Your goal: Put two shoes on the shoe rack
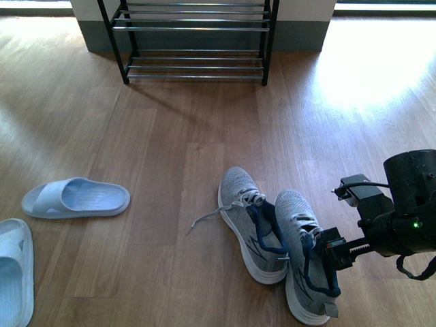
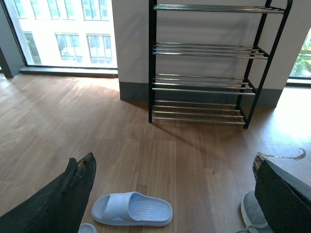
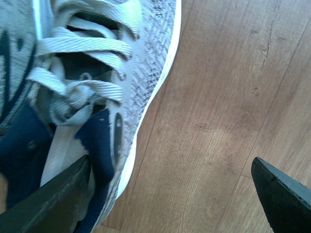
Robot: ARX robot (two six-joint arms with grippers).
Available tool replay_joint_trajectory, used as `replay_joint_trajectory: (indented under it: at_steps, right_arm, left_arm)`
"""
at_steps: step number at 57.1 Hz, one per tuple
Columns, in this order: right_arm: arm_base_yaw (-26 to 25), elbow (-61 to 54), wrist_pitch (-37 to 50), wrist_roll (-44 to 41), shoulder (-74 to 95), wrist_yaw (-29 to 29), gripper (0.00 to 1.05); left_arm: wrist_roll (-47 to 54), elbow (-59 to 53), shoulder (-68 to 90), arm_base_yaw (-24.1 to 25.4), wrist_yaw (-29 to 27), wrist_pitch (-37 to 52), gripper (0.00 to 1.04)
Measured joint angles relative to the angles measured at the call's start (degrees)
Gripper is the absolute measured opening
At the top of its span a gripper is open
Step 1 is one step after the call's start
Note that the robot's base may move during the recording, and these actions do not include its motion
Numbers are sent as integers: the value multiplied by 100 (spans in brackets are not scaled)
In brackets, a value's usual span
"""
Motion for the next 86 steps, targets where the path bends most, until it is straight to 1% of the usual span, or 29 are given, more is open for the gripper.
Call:
replay_joint_trajectory:
  at_steps: [17, 18, 22, 23, 27, 29, 35, 37, 44, 48, 57, 64, 67, 74, 86]
  right_arm:
    - [-203, 579, -79, 175, 549, 177, 96]
    - [-201, 614, -144, 262, 566, 164, 94]
    - [-160, 688, -352, 492, 590, 98, 81]
    - [-144, 710, -437, 592, 595, 74, 75]
    - [-92, 750, -562, 748, 619, 79, 62]
    - [-57, 752, -557, 802, 645, 101, 53]
    - [-24, 761, -570, 905, 710, 120, 37]
    - [-17, 765, -588, 920, 719, 127, 34]
    - [-9, 734, -551, 1113, 743, 144, 9]
    - [17, 664, -501, 1130, 684, 105, 1]
    - [131, 177, -514, 1213, 37, -13, 1]
    - [129, -356, -658, 1191, -1290, -151, 1]
    - [103, -610, -734, 1169, -1993, -313, 1]
    - [-44, -1121, -922, 1067, -3386, -682, 1]
    - [-584, -1912, -1405, 1038, -6046, -1480, 1]
  left_arm:
    - [0, 0, 0, 0, 0, 0, 95]
    - [0, 0, 0, 0, 0, 0, 95]
    - [0, 0, 0, 0, 0, 0, 95]
    - [0, 0, 0, 0, 0, 0, 95]
    - [0, 0, 0, 0, 0, 0, 95]
    - [0, 0, 0, 0, 0, 0, 95]
    - [0, 0, 0, 0, 0, 0, 95]
    - [0, 0, 0, 0, 0, 0, 95]
    - [0, 0, 0, 0, 0, 0, 95]
    - [0, 0, 0, 0, 0, 0, 95]
    - [0, 0, 0, 0, 0, 0, 95]
    - [0, 0, 0, 0, 0, 0, 95]
    - [0, 0, 0, 0, 0, 0, 95]
    - [0, 0, 0, 0, 0, 0, 95]
    - [0, 0, 0, 0, 0, 0, 95]
